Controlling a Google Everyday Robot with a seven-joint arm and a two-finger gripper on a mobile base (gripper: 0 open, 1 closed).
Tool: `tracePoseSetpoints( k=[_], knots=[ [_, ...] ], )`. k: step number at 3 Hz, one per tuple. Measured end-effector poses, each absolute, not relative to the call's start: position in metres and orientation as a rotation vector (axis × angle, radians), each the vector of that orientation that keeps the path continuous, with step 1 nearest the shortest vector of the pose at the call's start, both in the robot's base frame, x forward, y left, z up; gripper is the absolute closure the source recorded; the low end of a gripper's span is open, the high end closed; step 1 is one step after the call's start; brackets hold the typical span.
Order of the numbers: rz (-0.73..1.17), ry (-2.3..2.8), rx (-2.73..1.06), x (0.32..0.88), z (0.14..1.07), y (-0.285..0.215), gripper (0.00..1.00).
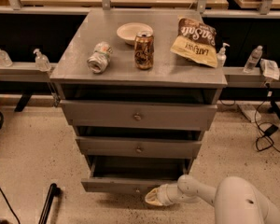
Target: Close bottom drawer
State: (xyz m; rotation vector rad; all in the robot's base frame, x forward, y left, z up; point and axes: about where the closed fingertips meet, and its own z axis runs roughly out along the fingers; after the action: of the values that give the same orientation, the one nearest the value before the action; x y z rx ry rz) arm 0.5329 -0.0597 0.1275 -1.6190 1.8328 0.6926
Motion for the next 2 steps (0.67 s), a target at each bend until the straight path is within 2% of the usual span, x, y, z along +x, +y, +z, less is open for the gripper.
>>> tracePoseSetpoints(
  k=[2],
  knots=[
    [0.682, 1.821, -1.607, 0.550, 0.123, -0.056, 1.00]
  ],
)
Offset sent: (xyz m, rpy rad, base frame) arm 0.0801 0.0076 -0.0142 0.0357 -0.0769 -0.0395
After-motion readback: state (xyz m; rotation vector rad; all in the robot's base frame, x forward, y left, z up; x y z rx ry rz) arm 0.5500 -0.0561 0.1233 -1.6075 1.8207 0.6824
